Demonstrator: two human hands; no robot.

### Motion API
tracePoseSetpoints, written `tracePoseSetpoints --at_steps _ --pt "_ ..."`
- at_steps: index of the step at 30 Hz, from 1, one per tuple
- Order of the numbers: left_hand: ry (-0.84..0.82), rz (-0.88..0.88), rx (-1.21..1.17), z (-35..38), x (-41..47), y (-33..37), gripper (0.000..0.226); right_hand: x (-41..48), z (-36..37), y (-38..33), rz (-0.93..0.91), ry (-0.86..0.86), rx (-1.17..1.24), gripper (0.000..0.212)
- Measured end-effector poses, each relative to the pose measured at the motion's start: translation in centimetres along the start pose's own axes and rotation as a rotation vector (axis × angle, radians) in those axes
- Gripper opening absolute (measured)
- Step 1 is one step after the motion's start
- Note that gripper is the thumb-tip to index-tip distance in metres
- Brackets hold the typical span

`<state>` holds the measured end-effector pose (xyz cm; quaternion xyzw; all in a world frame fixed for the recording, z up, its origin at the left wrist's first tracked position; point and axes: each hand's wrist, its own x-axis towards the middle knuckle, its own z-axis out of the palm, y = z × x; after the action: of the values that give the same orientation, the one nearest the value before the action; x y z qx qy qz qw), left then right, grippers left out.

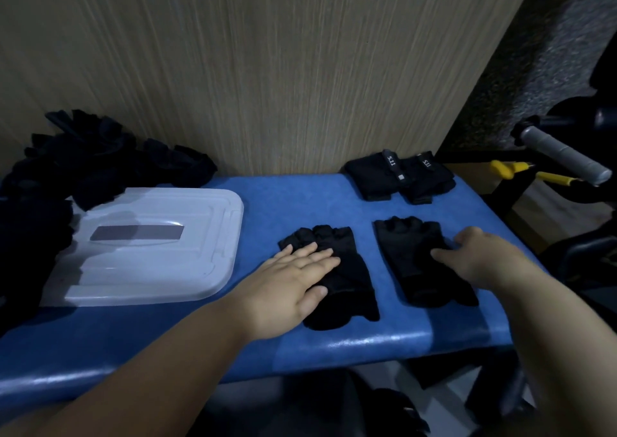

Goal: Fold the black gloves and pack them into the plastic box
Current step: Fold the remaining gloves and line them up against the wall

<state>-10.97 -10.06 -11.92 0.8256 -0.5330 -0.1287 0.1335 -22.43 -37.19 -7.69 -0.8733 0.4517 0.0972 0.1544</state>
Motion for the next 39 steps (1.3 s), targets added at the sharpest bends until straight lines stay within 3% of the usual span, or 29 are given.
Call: tracePoseSetpoints --at_steps 3,6,9,11,14,17,19,22,25,28,30,35,39 --pt "0.016 -0.005 -0.002 0.1 0.1 0.0 0.051 -0.1 0.5 -0.4 -0.004 -0.023 -0.004 0.075" --pt "0.038 -0.008 -0.002 0.3 0.0 0.1 0.051 -0.6 0.5 -1.3 -0.089 -0.052 0.101 0.045" --pt "0.061 -0.006 0.003 0.3 0.0 0.2 0.051 -1.6 0.3 -2.1 -0.180 -0.119 0.384 0.028" --pt "0.066 -0.008 0.001 0.4 0.0 0.1 0.051 -2.6 0.0 -2.8 -0.185 -0.172 0.630 0.035" --pt "0.068 -0.009 -0.016 0.6 0.0 -0.1 0.051 -4.0 -0.4 -3.8 -0.216 -0.325 0.925 0.021" --pt "0.111 -0.033 -0.112 0.4 0.1 -0.2 0.047 -4.6 -0.3 -4.4 -0.302 -0.471 1.058 0.047" --pt "0.190 -0.093 -0.233 0.1 0.2 -0.2 0.039 -4.7 0.0 -4.8 -0.351 -0.548 1.119 0.054" --pt "0.319 -0.170 -0.394 -0.2 0.3 -0.3 0.026 -4.8 0.7 -5.4 -0.415 -0.558 1.083 0.034" --pt "0.372 -0.242 -0.446 -0.7 0.2 -0.2 0.034 -4.2 1.5 -5.4 -0.425 -0.391 0.908 0.010" --pt "0.379 -0.329 -0.515 -1.1 0.1 0.2 0.043 -3.1 2.4 -4.9 -0.381 -0.211 0.561 0.016" --pt "0.371 -0.372 -0.534 -1.2 0.2 0.7 0.042 -3.0 2.9 -4.8 -0.345 -0.192 0.450 0.023" --pt "0.372 -0.444 -0.575 -0.8 0.5 1.1 0.027 -4.0 3.5 -5.9 -0.335 -0.274 0.621 0.041" --pt "0.410 -0.399 -0.644 -0.5 0.5 1.3 0.058 -4.7 3.5 -6.4 -0.440 -0.245 0.735 0.037"
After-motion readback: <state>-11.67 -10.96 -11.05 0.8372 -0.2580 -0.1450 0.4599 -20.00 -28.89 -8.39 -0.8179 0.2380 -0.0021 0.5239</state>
